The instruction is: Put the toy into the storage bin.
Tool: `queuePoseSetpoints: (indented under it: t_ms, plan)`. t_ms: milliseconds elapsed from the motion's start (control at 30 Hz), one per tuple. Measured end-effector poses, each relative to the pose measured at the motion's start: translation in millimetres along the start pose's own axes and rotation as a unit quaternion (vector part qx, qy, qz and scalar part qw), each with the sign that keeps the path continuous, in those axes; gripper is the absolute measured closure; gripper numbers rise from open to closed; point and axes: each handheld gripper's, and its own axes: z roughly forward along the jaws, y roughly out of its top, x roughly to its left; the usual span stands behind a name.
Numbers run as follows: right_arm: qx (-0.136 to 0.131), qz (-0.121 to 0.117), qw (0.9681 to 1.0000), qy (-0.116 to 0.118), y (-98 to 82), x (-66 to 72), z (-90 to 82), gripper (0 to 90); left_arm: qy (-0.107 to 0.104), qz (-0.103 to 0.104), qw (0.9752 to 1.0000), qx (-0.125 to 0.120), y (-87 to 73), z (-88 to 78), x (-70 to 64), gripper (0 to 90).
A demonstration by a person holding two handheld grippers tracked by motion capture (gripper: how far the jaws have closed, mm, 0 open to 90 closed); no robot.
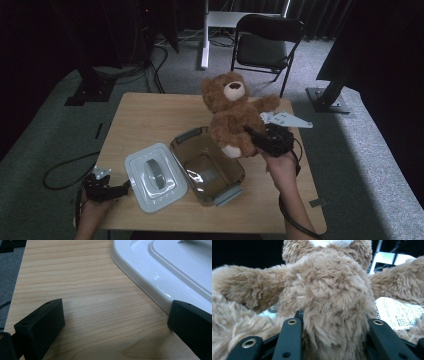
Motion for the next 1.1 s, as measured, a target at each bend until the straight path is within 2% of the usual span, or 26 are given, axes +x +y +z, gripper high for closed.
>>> queuePoseSetpoints:
  t_ms: [167, 300, 433, 567, 667, 800, 933, 1100]
  plan:
    - [0.002, -0.006, 0.9997, 0.023, -7.0, 20.4, 5.0, 62.5, 0.000, 0.000, 1.0000, 0.000, 0.0, 0.0, 0.0, 1.6]
    - [0.020, -0.014, 0.9985, 0.049, -15.6, 35.1, 12.8, 62.5, 0.000, 0.000, 1.0000, 0.000, 0.0, 0.0, -0.1, 1.6]
    - [0.032, -0.019, 0.9974, 0.061, -25.5, 48.2, 21.0, 62.2, 0.000, 0.000, 1.0000, 0.000, 0.0, 0.0, -0.1, 1.6]
    - [0.039, -0.020, 0.9969, 0.065, -34.5, 58.5, 29.7, 61.9, 0.000, 0.000, 1.0000, 0.000, 0.0, 0.0, 0.0, 1.6]
    - [0.054, -0.024, 0.9961, 0.066, -42.6, 65.3, 37.7, 61.9, 0.000, -0.001, 1.0000, 0.000, 0.0, 0.0, -0.1, 1.6]
    - [0.073, -0.038, 0.9952, 0.052, -56.2, 71.9, 48.4, 61.4, 0.000, 0.000, 1.0000, 0.000, -0.1, 0.0, -0.1, 1.6]
    - [0.081, -0.045, 0.9948, 0.043, -66.6, 75.6, 50.4, 60.6, 0.000, 0.000, 1.0000, 0.000, -0.1, 0.0, -0.1, 1.6]
    - [0.093, -0.054, 0.9933, 0.043, -77.2, 78.9, 51.7, 56.9, 0.000, 0.000, 1.0000, -0.001, -0.1, 0.1, -0.1, 1.6]
